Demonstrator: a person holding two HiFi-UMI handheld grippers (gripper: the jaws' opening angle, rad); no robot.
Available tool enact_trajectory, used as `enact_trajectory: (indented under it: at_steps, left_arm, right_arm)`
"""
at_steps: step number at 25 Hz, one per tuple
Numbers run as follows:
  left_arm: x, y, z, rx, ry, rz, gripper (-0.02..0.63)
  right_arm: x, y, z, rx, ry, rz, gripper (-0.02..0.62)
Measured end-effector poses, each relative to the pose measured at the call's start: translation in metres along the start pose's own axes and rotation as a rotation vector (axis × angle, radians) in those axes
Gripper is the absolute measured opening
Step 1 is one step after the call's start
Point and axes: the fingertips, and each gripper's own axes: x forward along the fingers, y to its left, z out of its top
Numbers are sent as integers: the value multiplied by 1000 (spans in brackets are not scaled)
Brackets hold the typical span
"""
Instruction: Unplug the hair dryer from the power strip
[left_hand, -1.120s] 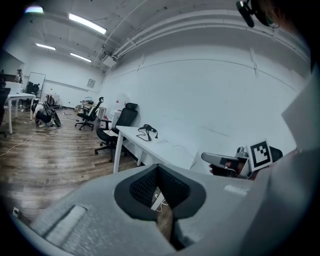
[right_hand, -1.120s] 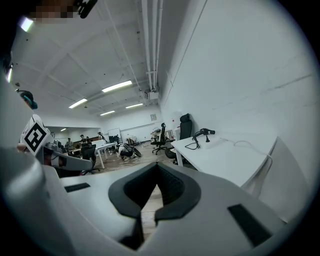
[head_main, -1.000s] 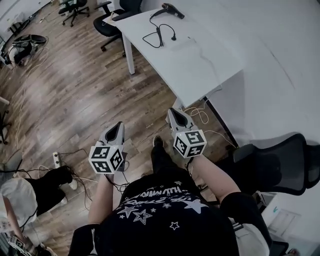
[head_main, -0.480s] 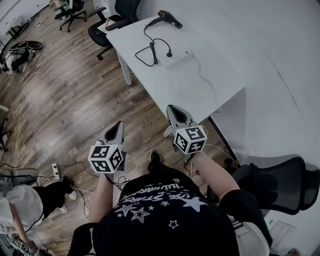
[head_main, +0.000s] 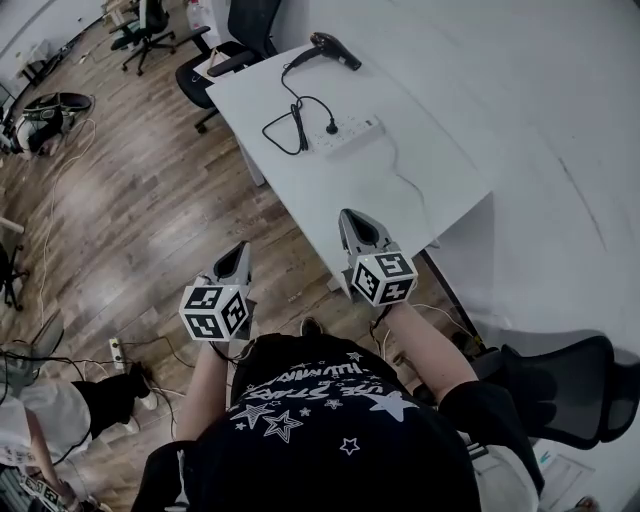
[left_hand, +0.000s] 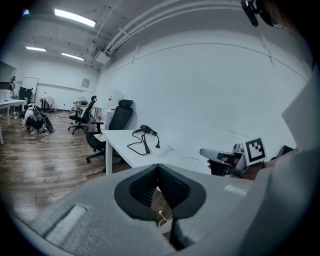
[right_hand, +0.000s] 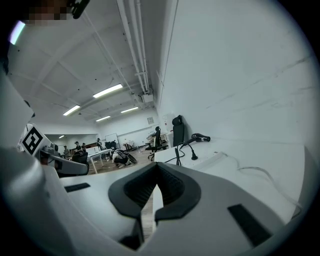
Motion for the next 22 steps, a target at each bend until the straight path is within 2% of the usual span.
enact_trajectory:
  at_steps: [10, 18, 22]
  left_arm:
    - [25, -6, 9, 1, 21, -43, 6]
    - [75, 11, 24, 23, 48, -110, 6]
    - [110, 14, 49, 78, 56, -177, 6]
  right_arm:
    - [6, -7, -6, 13, 10, -12, 9]
    - [28, -34, 3, 6, 13, -89, 9]
    - [42, -55, 10, 20, 13, -157, 9]
